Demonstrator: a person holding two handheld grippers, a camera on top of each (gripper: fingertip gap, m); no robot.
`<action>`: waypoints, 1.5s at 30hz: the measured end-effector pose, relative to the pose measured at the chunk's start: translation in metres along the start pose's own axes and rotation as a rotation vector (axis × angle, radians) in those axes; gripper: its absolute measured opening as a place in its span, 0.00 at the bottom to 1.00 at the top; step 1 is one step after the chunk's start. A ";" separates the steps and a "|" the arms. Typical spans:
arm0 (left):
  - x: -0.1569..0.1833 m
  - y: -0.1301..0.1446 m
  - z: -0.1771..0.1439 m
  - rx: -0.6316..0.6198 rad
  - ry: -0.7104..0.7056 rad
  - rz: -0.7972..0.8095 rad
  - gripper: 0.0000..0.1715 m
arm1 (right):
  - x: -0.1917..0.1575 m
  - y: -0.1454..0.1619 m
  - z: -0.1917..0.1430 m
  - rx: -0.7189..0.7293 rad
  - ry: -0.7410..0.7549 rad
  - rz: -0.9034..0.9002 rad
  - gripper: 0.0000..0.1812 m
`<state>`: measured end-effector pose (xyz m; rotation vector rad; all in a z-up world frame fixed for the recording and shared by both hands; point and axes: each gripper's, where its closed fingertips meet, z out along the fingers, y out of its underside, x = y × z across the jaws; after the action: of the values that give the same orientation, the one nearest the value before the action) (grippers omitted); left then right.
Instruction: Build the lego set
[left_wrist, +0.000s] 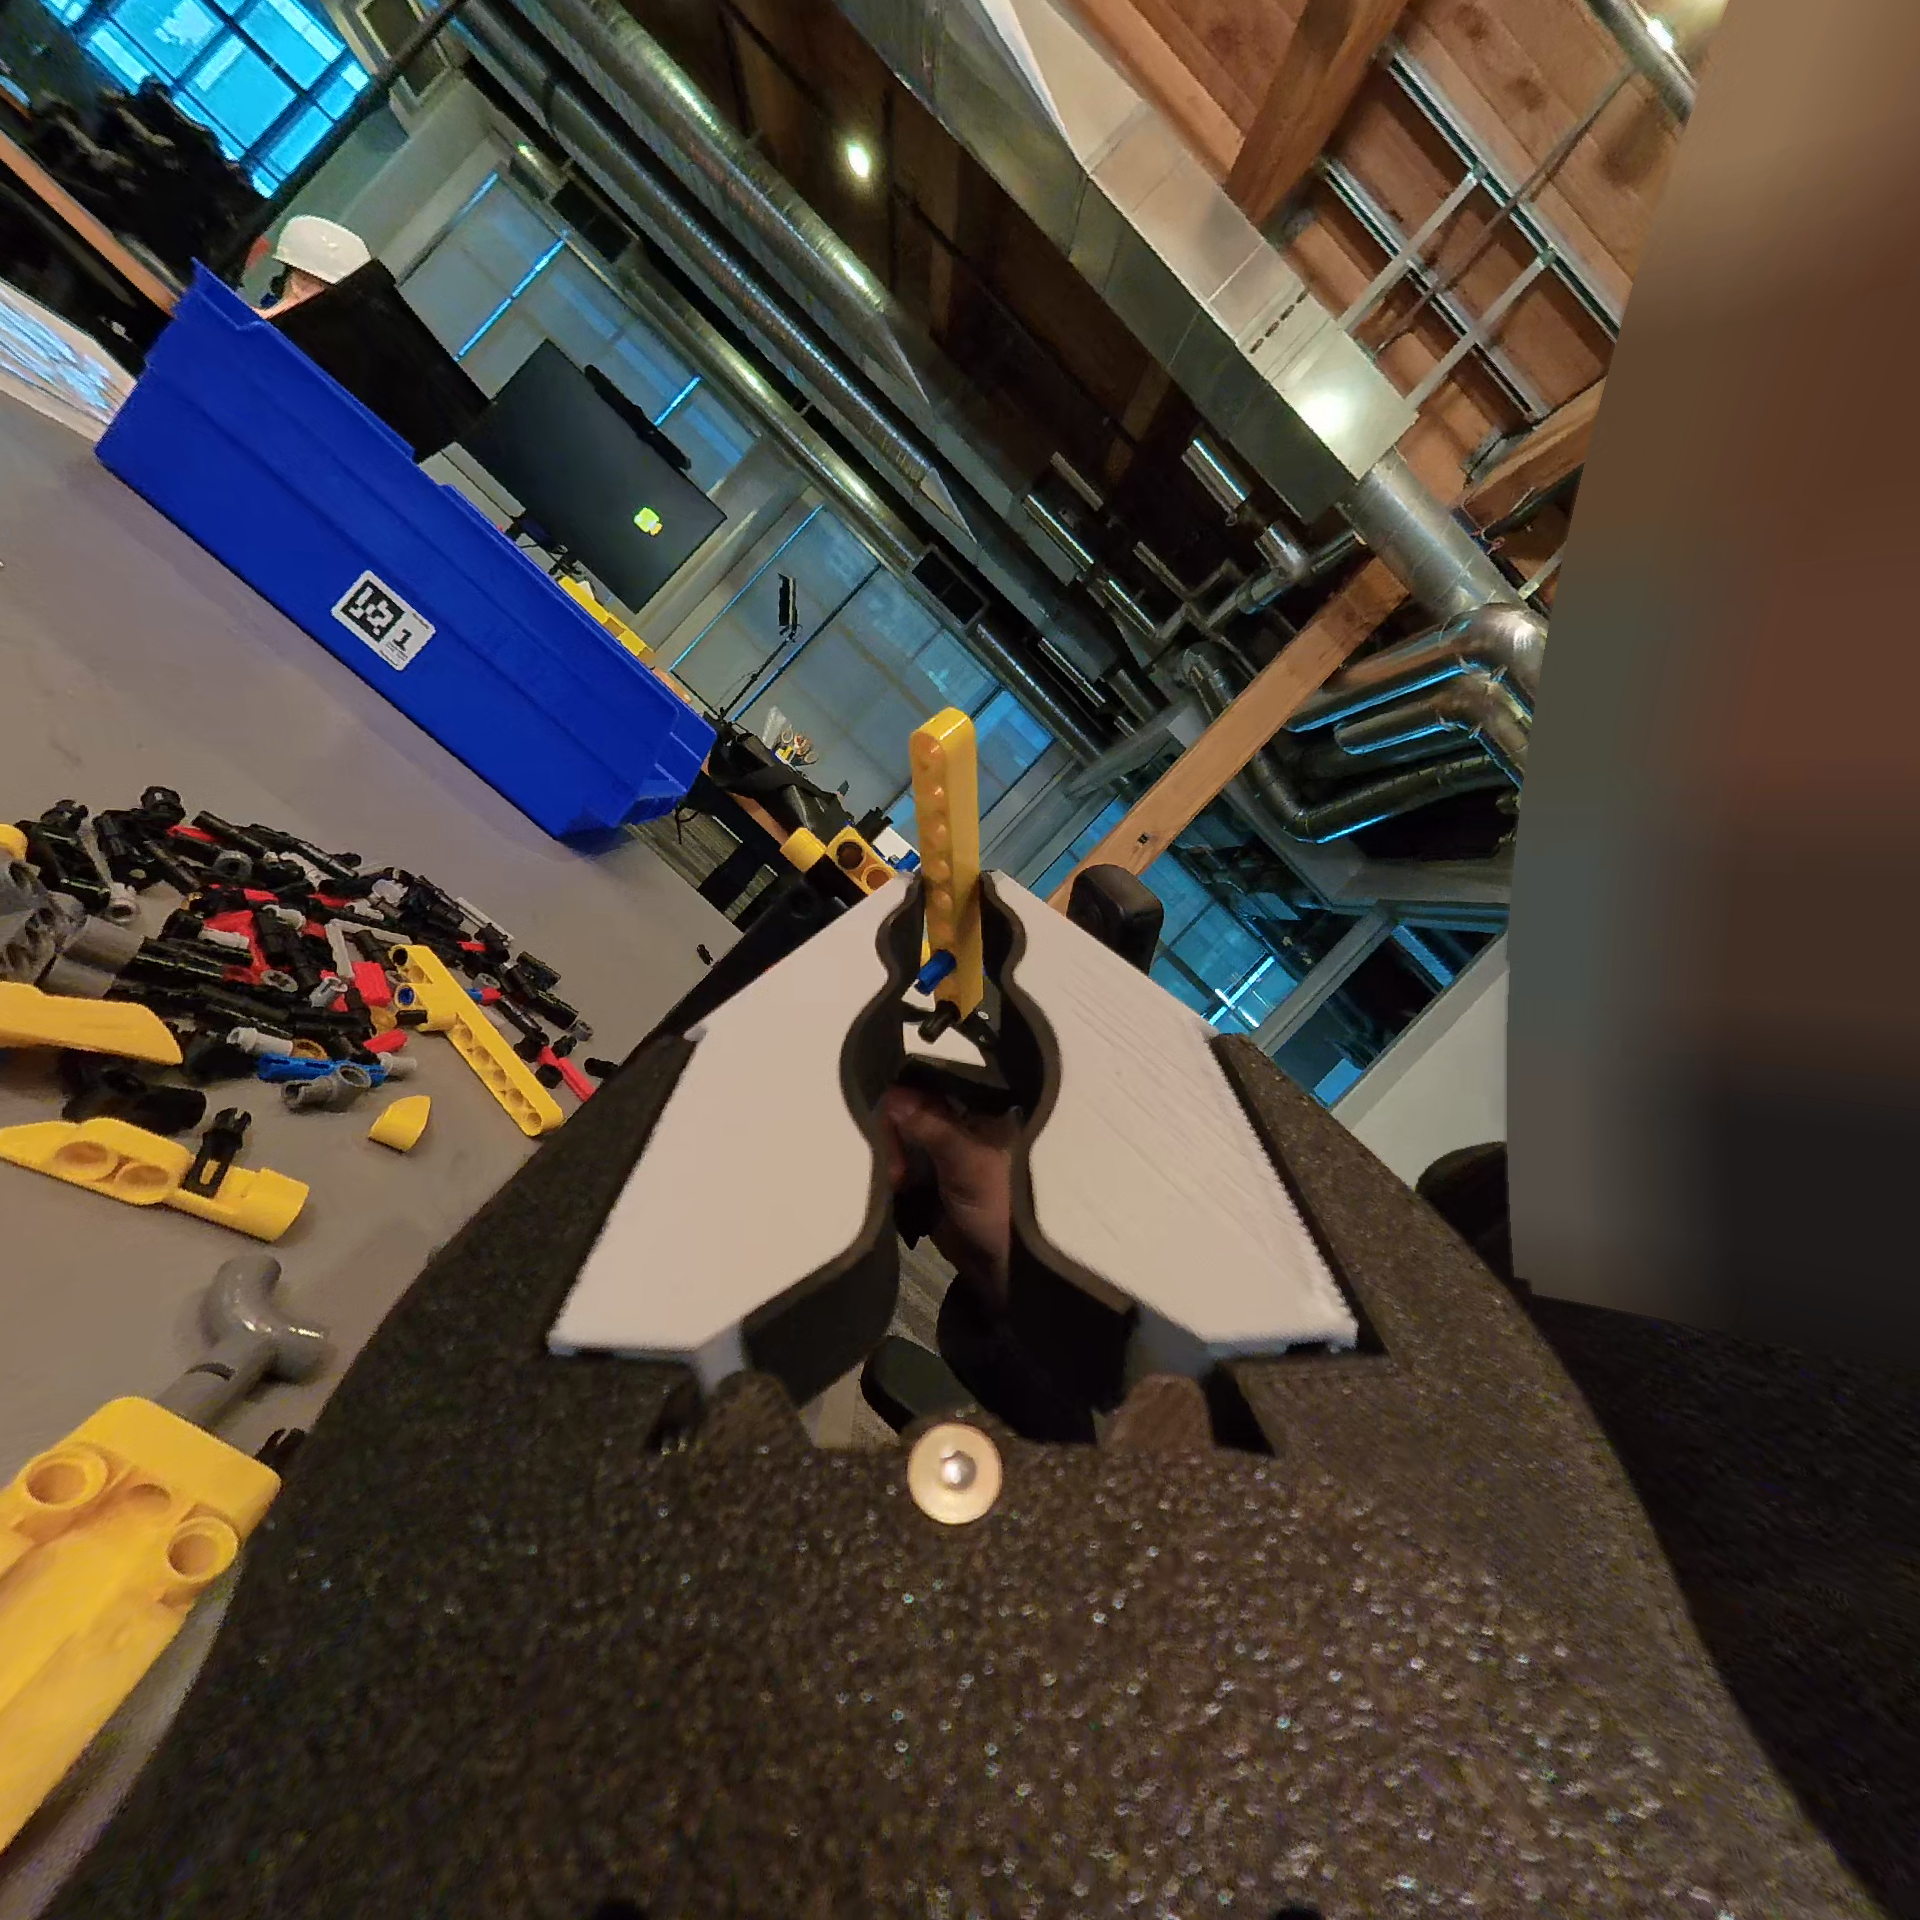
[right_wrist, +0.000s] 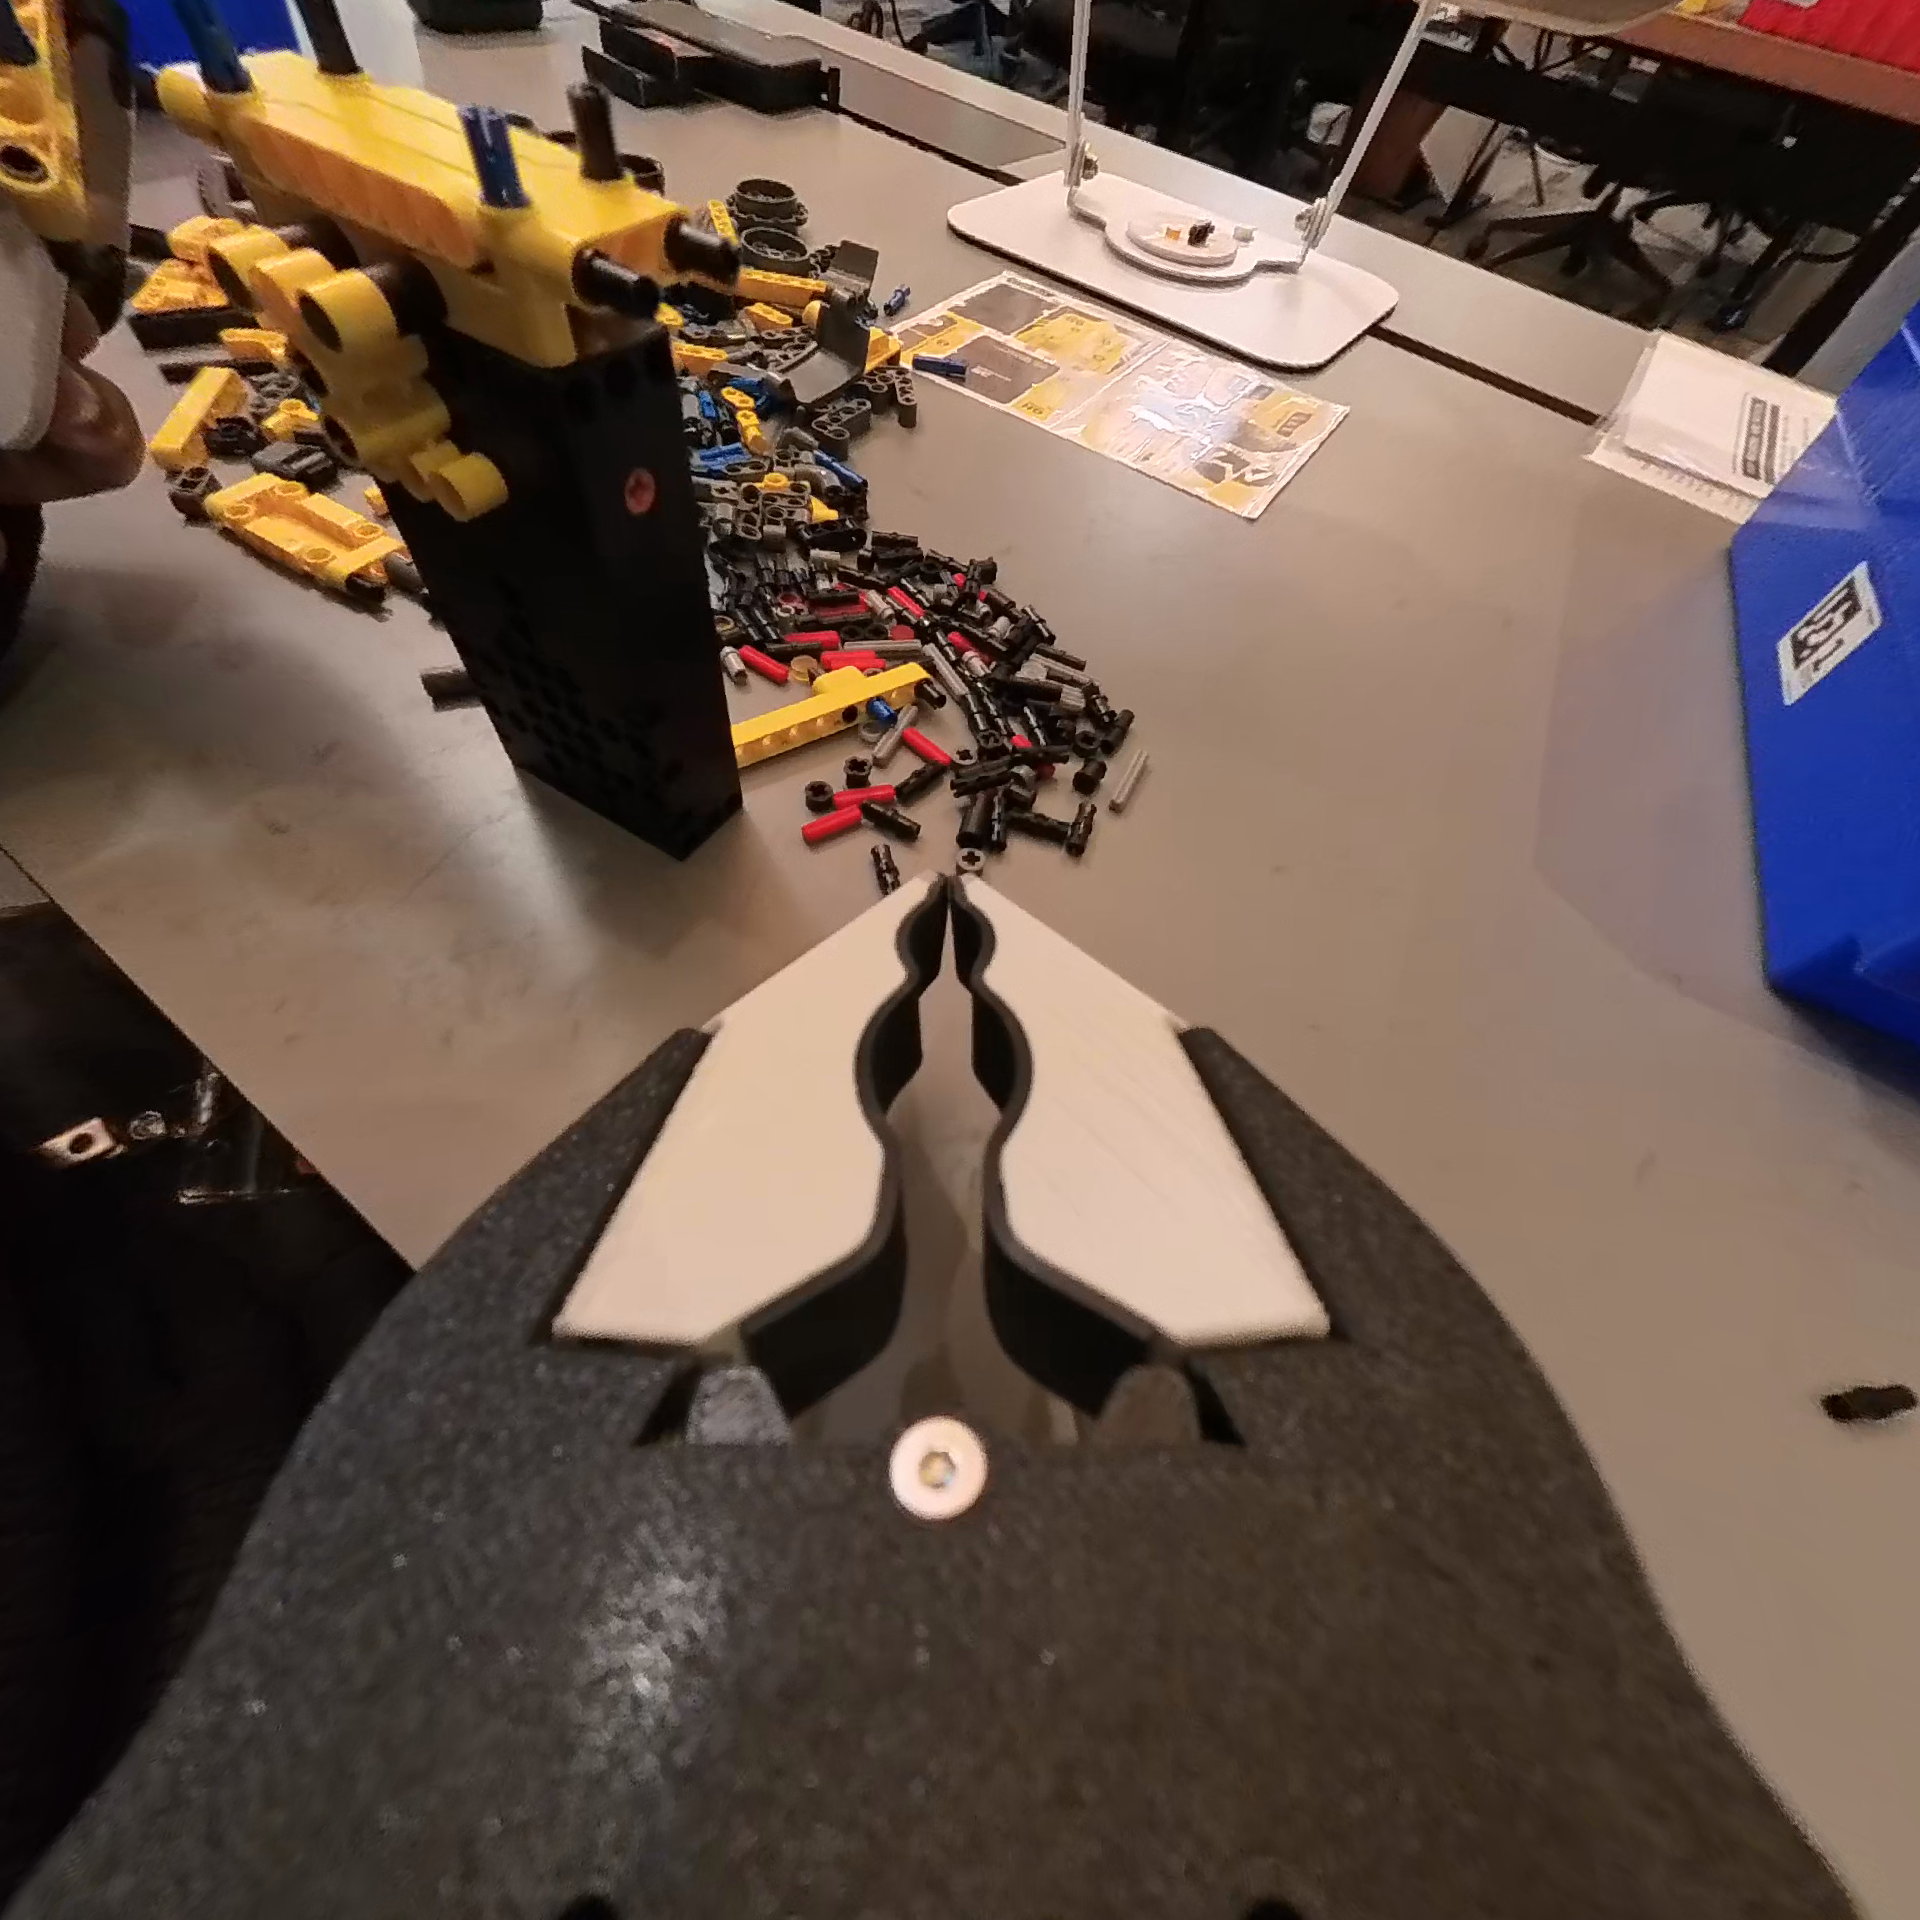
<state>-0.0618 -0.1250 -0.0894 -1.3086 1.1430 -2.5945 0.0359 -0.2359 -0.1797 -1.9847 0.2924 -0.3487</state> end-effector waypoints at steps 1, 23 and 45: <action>0.000 0.000 0.000 0.001 0.000 0.002 0.06 | 0.000 -0.001 -0.001 0.011 -0.004 0.009 0.00; 0.000 -0.001 -0.002 0.012 -0.012 0.014 0.06 | -0.031 0.047 -0.020 -0.264 -0.136 0.143 0.12; 0.009 0.021 0.007 -0.103 -0.025 0.166 0.06 | -0.063 -0.005 -0.027 0.013 -0.319 0.197 0.11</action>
<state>-0.0689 -0.1480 -0.0932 -1.2023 1.3357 -2.4261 -0.0325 -0.2338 -0.1713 -1.9432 0.2767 0.0926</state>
